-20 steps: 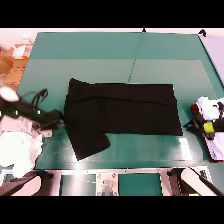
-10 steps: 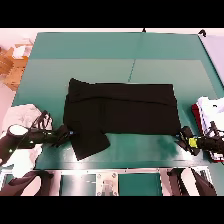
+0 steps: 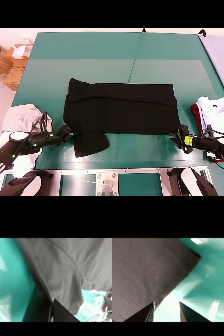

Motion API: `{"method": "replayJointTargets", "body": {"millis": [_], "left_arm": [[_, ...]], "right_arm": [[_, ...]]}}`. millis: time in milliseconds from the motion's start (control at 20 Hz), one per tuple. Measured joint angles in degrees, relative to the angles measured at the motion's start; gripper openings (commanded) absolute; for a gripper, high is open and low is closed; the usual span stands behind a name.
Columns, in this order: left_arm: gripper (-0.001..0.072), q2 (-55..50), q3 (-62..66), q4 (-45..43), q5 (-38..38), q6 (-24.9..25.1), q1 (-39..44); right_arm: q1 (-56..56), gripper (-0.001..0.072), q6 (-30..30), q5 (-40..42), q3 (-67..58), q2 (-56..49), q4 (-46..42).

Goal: Fold the shirts.

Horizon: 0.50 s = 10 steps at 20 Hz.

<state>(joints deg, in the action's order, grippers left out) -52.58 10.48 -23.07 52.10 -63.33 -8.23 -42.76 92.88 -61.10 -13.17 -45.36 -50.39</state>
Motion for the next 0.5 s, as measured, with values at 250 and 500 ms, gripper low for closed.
{"method": "replayJointTargets", "body": {"millis": [250,500], "left_arm": [[0.0054,0.0,-1.1,1.8,-0.3,2.4,0.0],[0.0022,0.0,-1.4,2.2,-0.8,3.2,0.0]], "right_arm": [[0.0,0.0372,0.1,5.5,0.2,-1.5,2.7],[1.2,0.037,0.2,9.5,0.2,-4.0,4.0]]}}
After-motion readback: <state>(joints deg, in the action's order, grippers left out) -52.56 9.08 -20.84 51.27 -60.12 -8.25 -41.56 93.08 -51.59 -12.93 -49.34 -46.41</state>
